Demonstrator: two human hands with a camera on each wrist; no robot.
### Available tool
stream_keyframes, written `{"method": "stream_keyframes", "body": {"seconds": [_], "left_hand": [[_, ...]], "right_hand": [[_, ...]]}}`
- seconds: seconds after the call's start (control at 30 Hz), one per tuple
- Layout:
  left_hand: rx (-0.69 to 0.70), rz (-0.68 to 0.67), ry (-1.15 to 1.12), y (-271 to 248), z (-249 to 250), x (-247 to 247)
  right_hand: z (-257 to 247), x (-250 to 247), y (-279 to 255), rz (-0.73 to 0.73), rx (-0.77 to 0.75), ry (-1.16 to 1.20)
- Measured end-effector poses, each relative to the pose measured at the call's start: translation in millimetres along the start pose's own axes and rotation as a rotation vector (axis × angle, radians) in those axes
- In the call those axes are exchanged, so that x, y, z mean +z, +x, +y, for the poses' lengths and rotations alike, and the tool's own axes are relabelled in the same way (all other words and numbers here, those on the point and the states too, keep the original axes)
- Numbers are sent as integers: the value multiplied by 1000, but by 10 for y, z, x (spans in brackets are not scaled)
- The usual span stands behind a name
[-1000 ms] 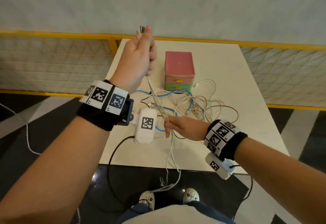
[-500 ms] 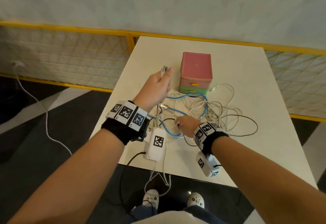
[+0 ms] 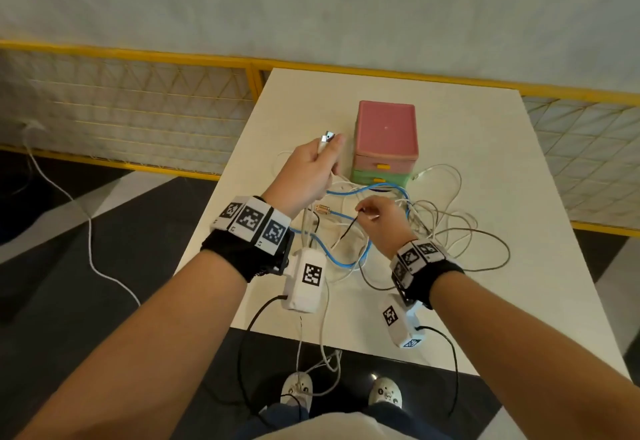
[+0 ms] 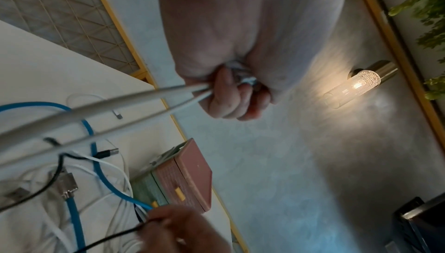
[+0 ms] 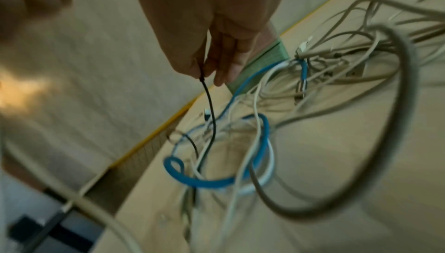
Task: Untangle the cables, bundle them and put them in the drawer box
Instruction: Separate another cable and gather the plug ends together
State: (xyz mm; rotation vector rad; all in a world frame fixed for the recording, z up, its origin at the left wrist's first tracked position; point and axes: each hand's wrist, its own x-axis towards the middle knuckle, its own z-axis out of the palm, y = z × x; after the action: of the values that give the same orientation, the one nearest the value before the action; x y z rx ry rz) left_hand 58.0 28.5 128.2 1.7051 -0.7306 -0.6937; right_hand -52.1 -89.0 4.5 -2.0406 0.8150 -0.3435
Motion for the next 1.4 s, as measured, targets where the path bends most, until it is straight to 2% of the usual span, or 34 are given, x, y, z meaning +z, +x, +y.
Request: {"method": "stream_keyframes", "body": {"seconds": [0.13,0.27,0.4,0.5,0.57,0.63,0.73,0.8,0.87,1.03,1.17,1.3,1.4], "left_hand": [[119,-19,74,86,-23,41],[131,-99,143,156,23,220],[89,-225,142,172,80,425],[124,-209,135,210,114,484],[171,-170,152,232,121,501],[212,-119,114,245,110,511],[243,-67,-34,261,132,492],[261,-84,-134,265,204,475],[278,-110,-166,278,265,471],[234,-171,-229,283,353,476],[207,-200,-160,282,373,428],[259,-136,-45,305,385,378],[296,-87,-51,312,391,372]], "right_hand": [[-241,-378,-7,155,-16,402],[-476,-633,-78,162,-92,616],[-589,-695,-123,234,-92,739],[-605,-669,-143,284,-17,778],[-608,-657,-164,228,-14,832],[-593,-675,-173,157,-32,818],[-552,-726,-183,28,-54,535],[-537,-730,-212,-75,-99,352],[-556,-713,-227,-99,-139,295],[-683,-669,-154,-109,-95,550],[-721,-709,-118,-119,-154,516],[-718,-715,-135,-112,-193,556],[-748,-704,-145,-180,-181,581]]}}
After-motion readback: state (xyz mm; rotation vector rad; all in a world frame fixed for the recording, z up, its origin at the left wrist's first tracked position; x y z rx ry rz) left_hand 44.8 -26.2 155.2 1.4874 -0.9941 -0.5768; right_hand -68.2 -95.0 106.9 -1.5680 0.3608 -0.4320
